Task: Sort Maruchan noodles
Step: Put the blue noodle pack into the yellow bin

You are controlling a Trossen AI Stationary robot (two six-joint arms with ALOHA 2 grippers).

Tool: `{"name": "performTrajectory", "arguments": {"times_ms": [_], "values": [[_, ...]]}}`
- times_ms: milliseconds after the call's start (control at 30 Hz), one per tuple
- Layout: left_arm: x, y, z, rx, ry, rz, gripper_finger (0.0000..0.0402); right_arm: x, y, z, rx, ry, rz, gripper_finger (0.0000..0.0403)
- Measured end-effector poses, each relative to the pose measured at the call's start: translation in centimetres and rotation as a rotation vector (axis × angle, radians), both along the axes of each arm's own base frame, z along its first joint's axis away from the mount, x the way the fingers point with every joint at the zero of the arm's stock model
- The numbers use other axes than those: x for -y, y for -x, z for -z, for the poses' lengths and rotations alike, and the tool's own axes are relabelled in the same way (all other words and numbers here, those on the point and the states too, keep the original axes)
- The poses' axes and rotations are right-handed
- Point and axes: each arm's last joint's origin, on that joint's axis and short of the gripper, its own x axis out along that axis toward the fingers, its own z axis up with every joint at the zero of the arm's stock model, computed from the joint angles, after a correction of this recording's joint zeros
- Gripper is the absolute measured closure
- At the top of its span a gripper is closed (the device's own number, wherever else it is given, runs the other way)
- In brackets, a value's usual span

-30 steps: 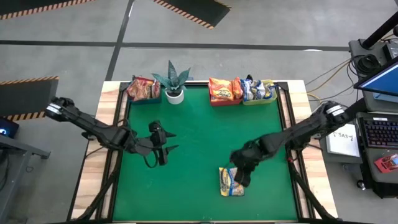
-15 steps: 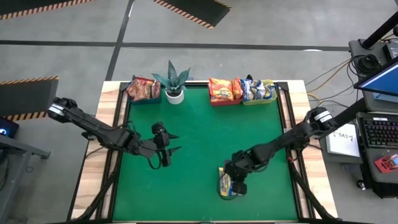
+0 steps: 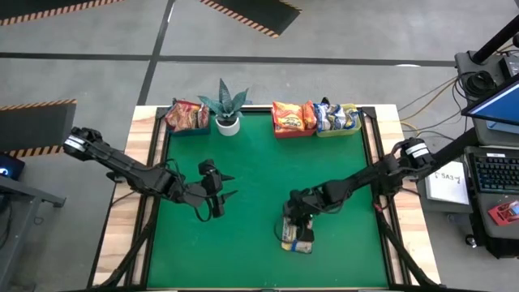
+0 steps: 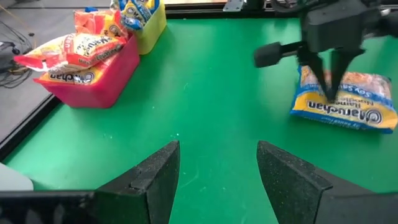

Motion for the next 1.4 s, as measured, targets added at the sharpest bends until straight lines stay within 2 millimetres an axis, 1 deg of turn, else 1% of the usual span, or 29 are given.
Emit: {"name": "performTrajectory", "arguments": {"times_ms": [133, 233, 333, 400, 500, 600, 700, 767, 900, 1000, 1067, 1167, 1267, 1333, 1400], "values": [[0.0, 0.0, 0.0, 0.003, -0.004, -0.005, 0.0205, 2.6, -0.8, -0.8, 0.099, 0.165, 0.079, 0.0394], [0.0, 0.0, -0.1, 0.007, -0.004, -0.005, 0.0205, 5.2, -1.6, -1.8, 0.199, 0.307, 0.230, 0.0394], [0.0, 0.0, -0.1, 0.008, -0.005, -0.004, 0.0205, 7.2, -1.9, -3.0, 0.248, 0.334, 0.318, 0.0394], [0.0, 0.0, -0.1, 0.008, -0.005, -0.005, 0.0205, 8.0, -1.6, -4.0, 0.264, 0.323, 0.351, 0.0394], [-0.1, -0.1, -0.1, 0.007, -0.008, -0.006, 0.0205, 8.1, -0.7, -5.4, 0.257, 0.223, 0.312, 0.0394], [-0.1, 0.0, -0.1, 0.003, -0.025, -0.005, 0.0205, 7.6, 0.1, -6.6, 0.238, 0.018, 0.229, 0.0394], [-0.2, 0.0, -0.1, 0.012, -0.049, -0.039, 0.0205, 6.4, 0.7, -7.5, 0.205, -0.177, 0.160, 0.0394], [-0.3, 0.0, -0.2, 0.018, -0.058, -0.056, 0.0205, 5.2, 1.0, -7.6, 0.177, -0.247, 0.099, 0.0394], [-0.2, -0.1, -0.2, 0.024, -0.052, -0.059, 0.0205, 2.2, 1.5, -7.0, 0.127, -0.294, -0.028, 0.0394], [-0.2, -0.1, -0.2, 0.026, -0.050, -0.059, 0.0205, 0.4, 1.8, -5.7, 0.055, -0.283, -0.078, 0.0394], [-0.2, -0.1, -0.2, 0.026, -0.050, -0.059, 0.0205, -0.2, 1.9, -4.5, -0.001, -0.249, -0.076, 0.0394], [-0.2, -0.1, -0.2, 0.025, -0.050, -0.059, 0.0205, -0.4, 1.8, -2.2, -0.105, -0.177, -0.052, 0.0394], [-0.2, -0.1, -0.2, 0.032, -0.047, -0.060, 0.0205, -0.2, 1.5, 0.2, -0.176, -0.105, -0.076, 0.0394], [-0.2, -0.1, -0.2, 0.034, -0.046, -0.060, 0.0205, 0.6, 0.8, 1.0, -0.157, -0.048, -0.048, 0.0394], [-0.2, -0.2, -0.3, 0.043, -0.042, -0.060, 0.0205, 1.9, -0.2, 1.2, -0.091, 0.011, 0.024, 0.0394]]}}
